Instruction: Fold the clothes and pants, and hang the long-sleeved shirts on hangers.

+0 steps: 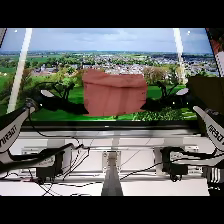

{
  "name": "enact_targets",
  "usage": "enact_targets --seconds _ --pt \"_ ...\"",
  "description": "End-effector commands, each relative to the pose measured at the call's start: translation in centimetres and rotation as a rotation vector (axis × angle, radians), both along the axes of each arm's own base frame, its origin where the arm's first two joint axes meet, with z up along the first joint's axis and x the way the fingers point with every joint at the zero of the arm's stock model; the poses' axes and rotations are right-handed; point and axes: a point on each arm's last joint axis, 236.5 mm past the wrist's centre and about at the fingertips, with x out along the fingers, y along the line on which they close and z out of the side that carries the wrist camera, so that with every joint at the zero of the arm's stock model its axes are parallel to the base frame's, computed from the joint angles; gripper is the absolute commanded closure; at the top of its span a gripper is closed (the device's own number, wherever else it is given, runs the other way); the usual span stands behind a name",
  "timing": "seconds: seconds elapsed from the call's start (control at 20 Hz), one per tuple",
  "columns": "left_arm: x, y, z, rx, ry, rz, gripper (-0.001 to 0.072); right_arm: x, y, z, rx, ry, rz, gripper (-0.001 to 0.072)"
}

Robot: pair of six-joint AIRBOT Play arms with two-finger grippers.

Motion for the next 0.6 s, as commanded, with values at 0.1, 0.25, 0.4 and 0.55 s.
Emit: enact_targets --seconds 0.1,0.25,0.4,0.55 --pt "6.1 -1.0 11.1 -0.056 -0.316 -0.052 0.0698 3.5 1.3 10.1 0.065 -0.235 0.126 0.0692" --pt "9.6 0.0 22.8 -0.021 -0.692 0.000 0.0697 5.2 2.0 20.1 0.037 -0.530 0.162 0.0692" --pt "8.4 1.4 35.2 0.006 -1.067 0.097 0.0697 2.4 5.8 31.8 0.111 -0.834 0.232 0.0692" --pt "3.6 3.7 44.5 0.065 -1.384 0.204 0.0697 -2.3 8.5 40.4 0.190 -1.055 0.253 0.0692"
